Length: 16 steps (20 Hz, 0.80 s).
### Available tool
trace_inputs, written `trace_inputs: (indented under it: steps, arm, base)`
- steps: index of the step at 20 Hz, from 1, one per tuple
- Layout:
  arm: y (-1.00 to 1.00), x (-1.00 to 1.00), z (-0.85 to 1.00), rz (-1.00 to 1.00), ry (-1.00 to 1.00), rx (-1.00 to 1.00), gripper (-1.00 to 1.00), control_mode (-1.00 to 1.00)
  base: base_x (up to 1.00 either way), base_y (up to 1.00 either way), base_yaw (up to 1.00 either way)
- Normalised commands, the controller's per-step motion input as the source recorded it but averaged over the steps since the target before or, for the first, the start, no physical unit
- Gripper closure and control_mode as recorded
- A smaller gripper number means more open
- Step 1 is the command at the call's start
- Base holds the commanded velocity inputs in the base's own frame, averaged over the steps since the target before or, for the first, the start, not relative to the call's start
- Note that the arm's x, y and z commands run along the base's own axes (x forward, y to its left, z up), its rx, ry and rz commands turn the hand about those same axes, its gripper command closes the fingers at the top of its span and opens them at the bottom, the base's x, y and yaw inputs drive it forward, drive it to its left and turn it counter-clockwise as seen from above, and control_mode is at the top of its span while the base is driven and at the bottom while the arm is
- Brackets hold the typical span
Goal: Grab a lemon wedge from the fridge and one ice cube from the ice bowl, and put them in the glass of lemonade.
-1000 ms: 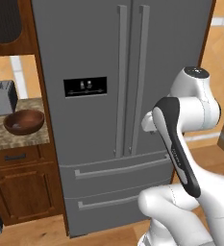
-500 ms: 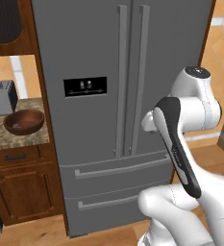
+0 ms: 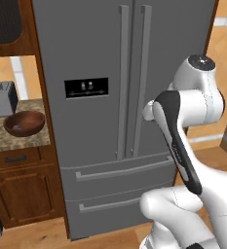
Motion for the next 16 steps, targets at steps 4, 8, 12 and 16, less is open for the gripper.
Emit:
trace_inputs:
  steps: [4, 8, 12, 16]
  arm:
    - [0.00, 1.00, -0.25, 0.00, -0.03, -0.03, -1.00, -1.00]
    - [-0.03, 0.79, -0.61, 0.00, -0.13, 0.04, -1.00, -1.00]
    - [-0.19, 0.78, -0.43, 0.00, -0.13, 0.11, -1.00, -1.00]
    - [-0.29, 0.67, 0.06, 0.00, -0.04, 0.07, -1.00, -1.00]
  base:
    - [0.00, 0.00, 0.00]
    - [0.00, 0.00, 0.00]
    - [0.00, 0.00, 0.00]
    - [0.00, 0.00, 0.00]
